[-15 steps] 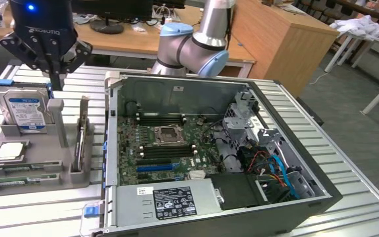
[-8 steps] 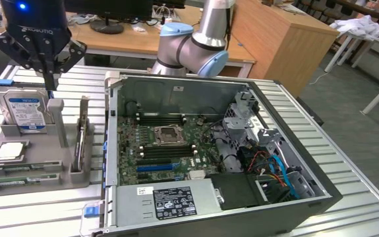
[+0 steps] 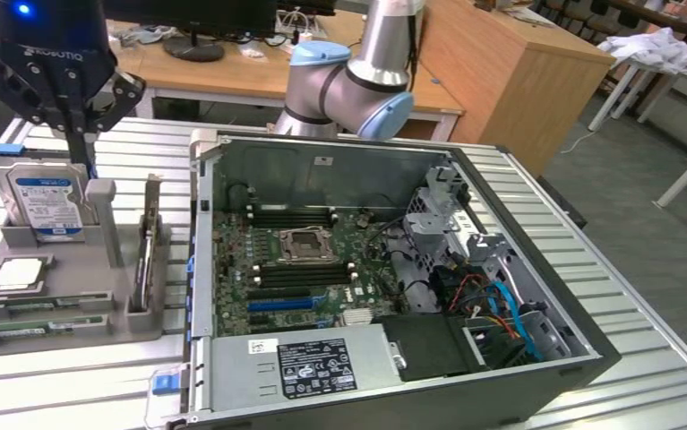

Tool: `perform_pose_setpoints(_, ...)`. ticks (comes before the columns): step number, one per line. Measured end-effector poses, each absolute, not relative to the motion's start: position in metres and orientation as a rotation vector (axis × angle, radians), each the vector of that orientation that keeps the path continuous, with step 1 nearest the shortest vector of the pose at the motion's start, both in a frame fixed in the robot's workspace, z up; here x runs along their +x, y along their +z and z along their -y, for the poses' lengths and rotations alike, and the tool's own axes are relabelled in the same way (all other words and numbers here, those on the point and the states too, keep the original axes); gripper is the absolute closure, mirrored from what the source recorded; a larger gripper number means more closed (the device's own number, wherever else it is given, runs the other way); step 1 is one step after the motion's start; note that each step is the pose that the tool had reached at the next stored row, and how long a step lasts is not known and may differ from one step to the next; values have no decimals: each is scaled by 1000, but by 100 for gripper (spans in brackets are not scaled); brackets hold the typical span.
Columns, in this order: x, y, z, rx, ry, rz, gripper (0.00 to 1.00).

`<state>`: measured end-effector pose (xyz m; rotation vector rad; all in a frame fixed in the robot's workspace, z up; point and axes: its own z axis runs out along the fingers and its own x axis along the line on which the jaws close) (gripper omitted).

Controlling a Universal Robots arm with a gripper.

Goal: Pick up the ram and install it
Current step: 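Reach for the ram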

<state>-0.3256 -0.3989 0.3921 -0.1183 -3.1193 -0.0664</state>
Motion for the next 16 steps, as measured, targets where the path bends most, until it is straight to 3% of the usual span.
perform_pose_setpoints(16, -355, 392, 399, -118, -66, 3114, 89)
